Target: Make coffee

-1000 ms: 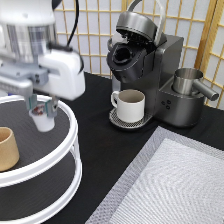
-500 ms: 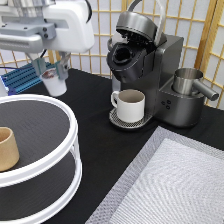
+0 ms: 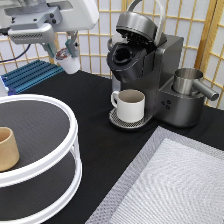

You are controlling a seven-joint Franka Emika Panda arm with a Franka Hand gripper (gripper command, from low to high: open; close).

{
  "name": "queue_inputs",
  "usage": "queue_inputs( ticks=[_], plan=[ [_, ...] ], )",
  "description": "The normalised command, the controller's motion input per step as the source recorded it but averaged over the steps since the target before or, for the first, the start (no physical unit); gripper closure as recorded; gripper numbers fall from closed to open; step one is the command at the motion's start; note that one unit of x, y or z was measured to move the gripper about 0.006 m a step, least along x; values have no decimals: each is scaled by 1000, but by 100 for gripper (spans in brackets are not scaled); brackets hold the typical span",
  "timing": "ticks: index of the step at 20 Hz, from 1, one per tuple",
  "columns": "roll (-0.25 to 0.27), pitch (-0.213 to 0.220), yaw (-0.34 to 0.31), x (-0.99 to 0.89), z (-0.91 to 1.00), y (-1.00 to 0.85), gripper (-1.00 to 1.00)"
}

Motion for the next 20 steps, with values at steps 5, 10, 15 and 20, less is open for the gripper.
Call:
queue_inputs(
  ticks=[5,10,15,20],
  plan=[
    [340,77,1,160,354,111,100],
    [218,62,-41,301,668,227,100],
    [81,62,-83,507,739,449,100],
    [32,88,-86,557,467,502,100]
  ],
)
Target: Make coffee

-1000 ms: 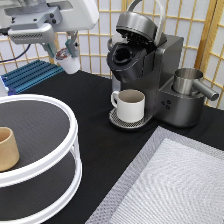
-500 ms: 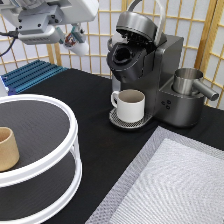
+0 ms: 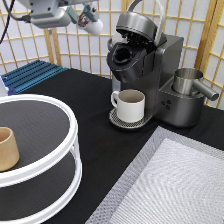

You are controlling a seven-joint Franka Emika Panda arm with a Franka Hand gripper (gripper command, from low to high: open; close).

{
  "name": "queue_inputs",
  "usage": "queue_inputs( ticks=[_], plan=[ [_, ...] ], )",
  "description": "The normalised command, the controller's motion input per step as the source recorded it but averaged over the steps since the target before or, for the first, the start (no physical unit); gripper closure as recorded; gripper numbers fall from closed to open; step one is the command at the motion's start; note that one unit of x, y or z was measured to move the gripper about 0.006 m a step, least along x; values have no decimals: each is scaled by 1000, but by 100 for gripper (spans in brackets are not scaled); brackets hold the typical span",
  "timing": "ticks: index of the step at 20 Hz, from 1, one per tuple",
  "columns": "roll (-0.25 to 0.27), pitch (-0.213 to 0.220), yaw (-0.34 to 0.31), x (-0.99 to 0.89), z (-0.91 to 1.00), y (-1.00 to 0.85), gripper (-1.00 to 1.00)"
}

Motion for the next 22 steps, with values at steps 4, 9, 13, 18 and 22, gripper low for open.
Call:
queue_inputs(
  ticks=[4,9,13,18,22],
  plan=[
    [52,109,-68,432,189,448,100],
    [30,108,-69,366,5,425,100],
    [5,104,-72,322,7,445,100],
    [1,84,-78,357,33,298,100],
    [5,60,-95,284,-53,106,100]
  ],
)
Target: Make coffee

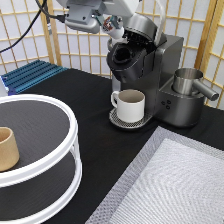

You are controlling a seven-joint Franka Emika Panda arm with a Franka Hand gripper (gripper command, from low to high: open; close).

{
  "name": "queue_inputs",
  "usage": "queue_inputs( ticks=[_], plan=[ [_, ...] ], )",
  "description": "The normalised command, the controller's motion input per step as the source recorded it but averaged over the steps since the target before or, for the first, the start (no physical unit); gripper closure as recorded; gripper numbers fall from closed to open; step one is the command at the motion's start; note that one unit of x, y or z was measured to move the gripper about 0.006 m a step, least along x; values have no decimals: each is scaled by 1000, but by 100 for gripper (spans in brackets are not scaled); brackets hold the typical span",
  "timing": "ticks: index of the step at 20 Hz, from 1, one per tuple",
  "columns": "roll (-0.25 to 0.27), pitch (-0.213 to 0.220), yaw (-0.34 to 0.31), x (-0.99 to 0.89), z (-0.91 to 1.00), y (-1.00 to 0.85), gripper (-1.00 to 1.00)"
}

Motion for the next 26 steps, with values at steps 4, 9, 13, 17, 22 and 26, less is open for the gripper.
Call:
queue_inputs(
  ticks=[4,9,13,17,22,26],
  plan=[
    [12,50,-85,186,-42,16,100],
    [6,37,-78,71,-61,135,100],
    [1,33,-72,60,-33,160,100],
    [5,23,-74,36,-97,110,100],
    [11,7,-72,0,-173,14,100],
    [0,12,-73,2,14,249,100]
  ],
)
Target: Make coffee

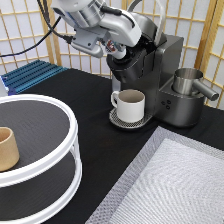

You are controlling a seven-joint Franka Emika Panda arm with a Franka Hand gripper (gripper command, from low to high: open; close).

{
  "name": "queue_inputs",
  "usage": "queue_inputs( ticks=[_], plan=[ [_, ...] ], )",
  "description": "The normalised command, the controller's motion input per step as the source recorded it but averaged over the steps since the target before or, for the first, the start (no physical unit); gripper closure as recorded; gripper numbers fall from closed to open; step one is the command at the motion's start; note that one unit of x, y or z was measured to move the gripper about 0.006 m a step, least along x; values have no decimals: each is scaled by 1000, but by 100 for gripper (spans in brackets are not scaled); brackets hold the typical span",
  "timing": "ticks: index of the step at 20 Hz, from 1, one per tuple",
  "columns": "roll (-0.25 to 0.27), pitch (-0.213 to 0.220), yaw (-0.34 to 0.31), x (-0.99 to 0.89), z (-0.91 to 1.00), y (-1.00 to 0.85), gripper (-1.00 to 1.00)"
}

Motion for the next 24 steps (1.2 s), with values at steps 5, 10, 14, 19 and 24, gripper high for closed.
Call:
queue_inputs(
  ticks=[5,10,14,19,24],
  plan=[
    [0,16,-64,7,287,334,100],
    [0,2,-53,13,62,107,100],
    [-12,0,-57,66,-29,234,100],
    [-50,0,-67,125,66,468,100],
    [-48,0,-60,171,81,334,100]
  ],
)
